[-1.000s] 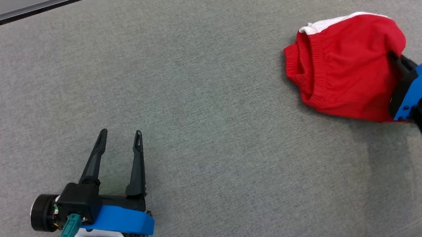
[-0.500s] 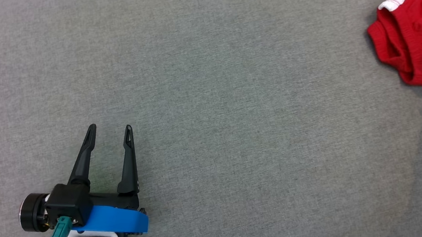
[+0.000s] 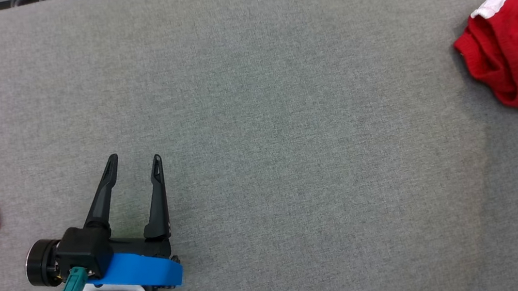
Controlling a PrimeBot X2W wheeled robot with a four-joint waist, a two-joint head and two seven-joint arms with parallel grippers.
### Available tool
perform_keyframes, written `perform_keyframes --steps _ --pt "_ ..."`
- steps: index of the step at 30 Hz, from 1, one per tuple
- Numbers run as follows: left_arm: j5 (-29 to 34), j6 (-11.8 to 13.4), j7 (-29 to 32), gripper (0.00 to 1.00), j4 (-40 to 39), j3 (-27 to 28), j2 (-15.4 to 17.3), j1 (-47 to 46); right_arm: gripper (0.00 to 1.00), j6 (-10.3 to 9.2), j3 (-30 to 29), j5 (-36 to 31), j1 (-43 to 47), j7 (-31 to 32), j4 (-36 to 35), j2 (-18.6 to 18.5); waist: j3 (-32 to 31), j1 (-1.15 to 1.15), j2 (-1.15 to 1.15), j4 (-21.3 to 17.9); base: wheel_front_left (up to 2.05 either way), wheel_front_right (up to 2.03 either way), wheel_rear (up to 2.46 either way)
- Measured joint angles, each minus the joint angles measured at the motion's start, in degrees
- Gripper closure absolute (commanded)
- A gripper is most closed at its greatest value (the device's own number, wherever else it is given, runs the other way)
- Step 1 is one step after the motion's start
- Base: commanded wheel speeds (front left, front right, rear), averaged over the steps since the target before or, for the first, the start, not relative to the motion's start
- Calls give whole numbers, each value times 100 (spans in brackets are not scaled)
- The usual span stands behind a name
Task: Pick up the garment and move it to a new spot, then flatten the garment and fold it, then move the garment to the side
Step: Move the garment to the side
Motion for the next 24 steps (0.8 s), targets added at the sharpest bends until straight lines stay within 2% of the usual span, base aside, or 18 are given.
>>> perform_keyframes --steps 6,13,21,24 --pt "-160 62 -122 0 67 153 -54 3 0 1 582 293 57 -274 -365 294 -353 0 0 87 0 0 0" --pt "-595 74 -294 0 419 549 -178 195 0 1 792 542 753 -812 -711 840 -975 -2 0 319 0 0 0" --pt "-764 76 -356 0 953 753 -244 656 0 1 573 288 1983 -1613 -1060 1572 -1617 -2 0 589 0 0 0" --pt "-794 45 -363 0 1060 751 -266 813 0 0 477 223 2468 -1839 -1247 1726 -1777 -2 0 675 0 0 0"
